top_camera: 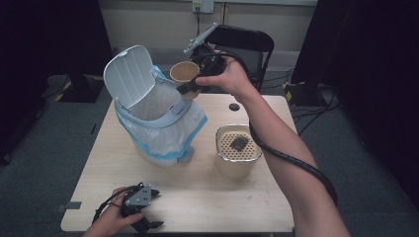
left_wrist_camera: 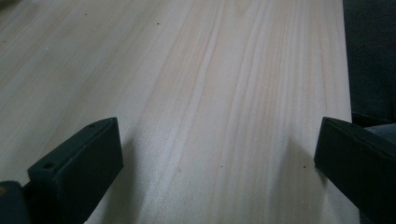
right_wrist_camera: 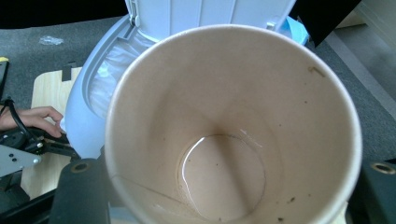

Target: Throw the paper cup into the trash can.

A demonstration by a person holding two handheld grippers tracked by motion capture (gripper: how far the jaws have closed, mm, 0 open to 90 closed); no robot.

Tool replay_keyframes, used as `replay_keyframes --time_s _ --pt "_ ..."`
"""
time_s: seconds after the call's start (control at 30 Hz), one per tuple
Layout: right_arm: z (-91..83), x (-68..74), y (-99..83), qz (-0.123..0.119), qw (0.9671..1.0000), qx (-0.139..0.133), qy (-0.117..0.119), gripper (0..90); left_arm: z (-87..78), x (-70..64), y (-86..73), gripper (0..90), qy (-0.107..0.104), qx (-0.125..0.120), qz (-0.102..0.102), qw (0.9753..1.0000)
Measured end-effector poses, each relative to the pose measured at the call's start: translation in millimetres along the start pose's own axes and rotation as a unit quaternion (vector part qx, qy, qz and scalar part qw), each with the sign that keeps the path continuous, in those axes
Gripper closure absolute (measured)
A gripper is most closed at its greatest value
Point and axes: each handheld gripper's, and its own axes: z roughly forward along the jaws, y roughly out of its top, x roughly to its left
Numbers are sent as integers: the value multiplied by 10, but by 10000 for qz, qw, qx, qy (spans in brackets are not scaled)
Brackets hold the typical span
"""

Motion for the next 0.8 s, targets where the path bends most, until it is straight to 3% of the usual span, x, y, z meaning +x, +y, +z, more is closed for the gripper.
replay_keyframes --time_s 0.8 --pt "387 76 213 -55 9998 -89 180 280 0 1 1 3 0 9 19 10000"
